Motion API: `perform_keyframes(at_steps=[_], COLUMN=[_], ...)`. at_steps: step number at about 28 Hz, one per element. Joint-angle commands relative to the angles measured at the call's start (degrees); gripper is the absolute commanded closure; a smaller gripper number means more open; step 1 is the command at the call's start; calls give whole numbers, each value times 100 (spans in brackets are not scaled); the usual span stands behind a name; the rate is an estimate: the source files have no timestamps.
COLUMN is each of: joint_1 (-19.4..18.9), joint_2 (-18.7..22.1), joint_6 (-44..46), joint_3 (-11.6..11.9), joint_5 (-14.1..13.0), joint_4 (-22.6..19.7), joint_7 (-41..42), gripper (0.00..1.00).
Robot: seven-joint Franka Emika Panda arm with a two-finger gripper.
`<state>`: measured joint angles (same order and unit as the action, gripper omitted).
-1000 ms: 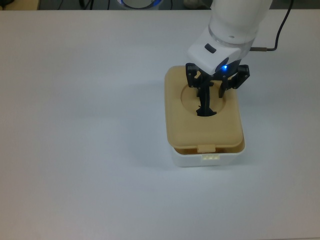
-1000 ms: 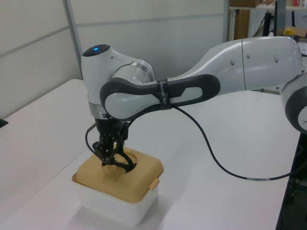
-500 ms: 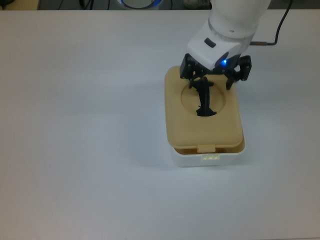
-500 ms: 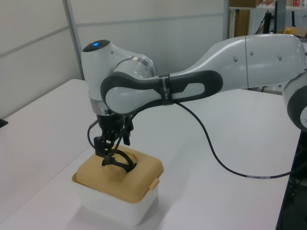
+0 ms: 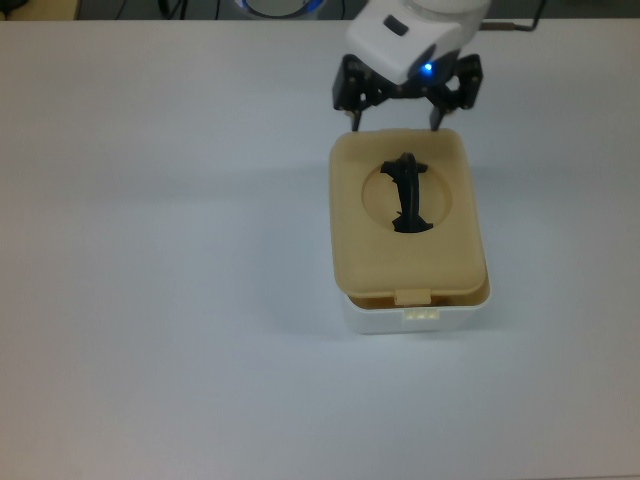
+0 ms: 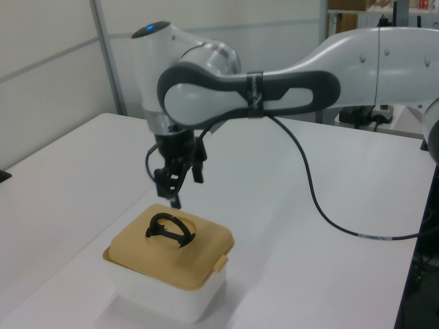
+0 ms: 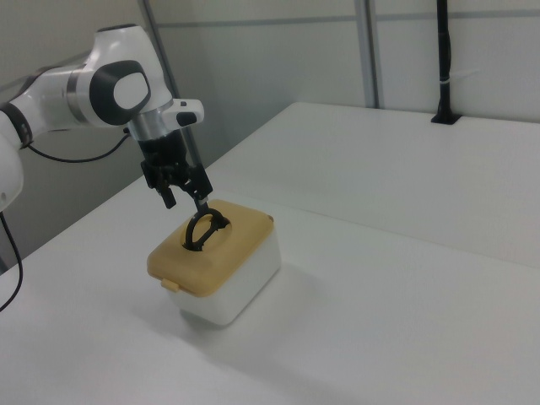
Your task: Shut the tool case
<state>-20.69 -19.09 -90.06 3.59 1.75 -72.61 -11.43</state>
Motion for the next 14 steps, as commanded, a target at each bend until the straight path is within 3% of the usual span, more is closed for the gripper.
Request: perform_keyframes(at_steps=[1, 14], joint_1=[311, 1392], joint_2=[335, 722], joint_6=[331, 771], joint_3=[2, -16], joint_5=[-8, -25], joint_4=[-157, -245], joint_7=[501, 1222], gripper=[0, 0])
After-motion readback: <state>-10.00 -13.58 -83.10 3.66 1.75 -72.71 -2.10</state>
